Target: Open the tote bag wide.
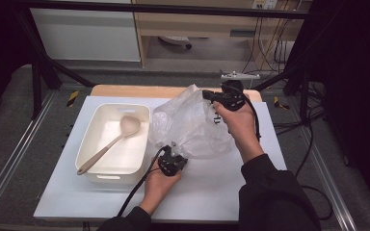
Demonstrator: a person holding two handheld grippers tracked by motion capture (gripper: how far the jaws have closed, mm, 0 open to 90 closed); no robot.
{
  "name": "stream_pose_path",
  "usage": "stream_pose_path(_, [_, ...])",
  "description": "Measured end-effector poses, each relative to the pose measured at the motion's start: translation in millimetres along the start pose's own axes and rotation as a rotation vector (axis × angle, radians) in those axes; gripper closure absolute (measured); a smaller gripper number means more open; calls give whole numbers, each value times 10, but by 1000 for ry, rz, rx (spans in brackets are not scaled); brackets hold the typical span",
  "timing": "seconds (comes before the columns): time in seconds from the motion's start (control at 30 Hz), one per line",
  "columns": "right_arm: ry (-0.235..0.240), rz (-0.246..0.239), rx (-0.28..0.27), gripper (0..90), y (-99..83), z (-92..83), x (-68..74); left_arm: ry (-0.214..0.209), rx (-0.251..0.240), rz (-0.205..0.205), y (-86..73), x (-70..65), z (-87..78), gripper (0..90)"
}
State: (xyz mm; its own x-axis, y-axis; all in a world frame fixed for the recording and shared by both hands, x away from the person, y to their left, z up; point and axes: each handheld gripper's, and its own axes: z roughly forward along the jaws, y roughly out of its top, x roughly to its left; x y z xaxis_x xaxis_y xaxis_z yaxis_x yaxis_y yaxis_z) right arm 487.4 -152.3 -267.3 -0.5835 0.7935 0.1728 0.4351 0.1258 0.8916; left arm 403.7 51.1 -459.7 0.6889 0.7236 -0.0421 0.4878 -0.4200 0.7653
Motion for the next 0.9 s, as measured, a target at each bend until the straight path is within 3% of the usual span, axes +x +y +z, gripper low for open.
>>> stream_pose_path(0.03, [-3, 1, -5, 900, 21, -22, -9, 1, 1, 3, 1, 2, -1, 900])
stream_pose_path(0.07, [-4, 2, -9, 900, 33, -35, -14, -2, -1, -20, -4, -13, 0, 900])
stream_pose_path(0.17, [-11, 1, -14, 900, 70, -75, -36, -2, 1, -2, -1, 1, 0, 900])
stream_pose_path(0.57, [-20, -2, -14, 900, 77, -145, -76, 5, -5, -1, -2, -10, 3, 900])
stream_pose_path(0.6, [-19, -4, -8, 900, 60, -134, -68, 7, -4, -25, -8, -30, 1, 900])
stream_pose_path(0.63, [-17, -7, 0, 900, 41, -121, -59, 1, 3, 24, 1, -3, -3, 900])
stream_pose_path(0.8, [-9, -15, 32, 900, -79, -46, -23, 5, 2, 28, 1, -13, -12, 900])
stream_pose_path(0.9, [-4, -9, 42, 900, -133, -16, -18, 20, -5, 68, 8, -55, -46, 900])
